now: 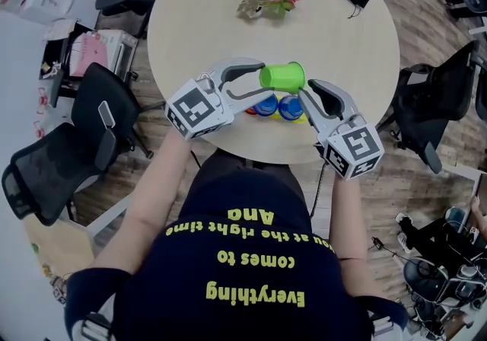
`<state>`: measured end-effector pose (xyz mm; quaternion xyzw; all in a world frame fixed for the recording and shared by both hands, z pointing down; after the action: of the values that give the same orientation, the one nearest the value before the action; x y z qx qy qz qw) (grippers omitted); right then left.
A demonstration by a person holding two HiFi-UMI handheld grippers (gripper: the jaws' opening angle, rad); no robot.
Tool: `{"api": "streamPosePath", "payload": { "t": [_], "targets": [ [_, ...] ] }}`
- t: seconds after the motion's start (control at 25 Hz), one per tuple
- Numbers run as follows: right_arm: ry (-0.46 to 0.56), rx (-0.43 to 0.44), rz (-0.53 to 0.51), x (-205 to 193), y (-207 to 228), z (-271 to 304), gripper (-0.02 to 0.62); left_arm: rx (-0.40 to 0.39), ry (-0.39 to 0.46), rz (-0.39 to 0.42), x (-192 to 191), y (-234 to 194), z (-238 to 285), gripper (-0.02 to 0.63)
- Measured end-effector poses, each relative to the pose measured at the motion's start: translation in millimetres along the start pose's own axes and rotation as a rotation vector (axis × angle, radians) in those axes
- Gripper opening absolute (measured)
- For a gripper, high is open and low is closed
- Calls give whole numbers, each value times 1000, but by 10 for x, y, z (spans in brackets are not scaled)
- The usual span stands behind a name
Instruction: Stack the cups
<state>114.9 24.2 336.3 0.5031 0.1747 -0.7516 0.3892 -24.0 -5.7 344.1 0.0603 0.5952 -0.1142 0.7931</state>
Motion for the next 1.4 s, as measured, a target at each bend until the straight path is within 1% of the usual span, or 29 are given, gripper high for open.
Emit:
{"api": "streamPosePath", "payload": {
  "t": [0.08, 0.16, 0.24, 0.32, 0.48, 0.6, 0.76, 0.88, 1.08, 1.24, 1.32, 1.4],
  "targets": [
    [-9, 2, -80, 62, -64, -26, 129, -14, -32, 17, -20, 63, 15, 207],
    [-25, 28, -156, 113, -166, -19, 141, -25, -46, 11, -34, 112, 13, 207],
    [-48, 64, -208, 132, -265, 16, 166, -28, -51, 1, -25, 138, -7, 207],
    [-80, 79, -263, 122, -335, 56, 195, -26, -57, -4, 4, 138, -32, 207],
    [-156, 69, -409, 45, -444, 146, 239, -23, -104, 20, 33, 147, -67, 207],
    [-198, 57, -500, 28, -499, 185, 250, -56, -127, 29, 58, 214, -54, 207],
    [-228, 58, -560, 28, -537, 214, 267, -101, -113, 17, 147, 317, -13, 207],
    [-224, 58, -557, 17, -539, 217, 258, -102, -104, 28, 194, 346, 17, 207],
    [-176, 72, -460, -26, -517, 206, 252, -92, -67, 22, 219, 342, 4, 207],
    [-150, 44, -357, -87, -401, 211, 252, -30, -12, -23, 212, 231, -70, 207],
    [-108, 24, -280, -81, -328, 207, 251, 12, 4, -44, 195, 147, -121, 207],
    [-51, 15, -193, -67, -286, 211, 252, 59, 1, -54, 158, 65, -168, 205]
  ]
}}
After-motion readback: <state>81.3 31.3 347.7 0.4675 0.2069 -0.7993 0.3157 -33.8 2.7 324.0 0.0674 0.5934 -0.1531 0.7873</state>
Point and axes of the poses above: the fingertips, and each gripper's own axes: z forward along the fingers, y to its right, x out of its top, the point moved 5 cm from there along -z, backward along the fingers, and after that the axes turned 4 degrees about -y, right-handed, at the moved point
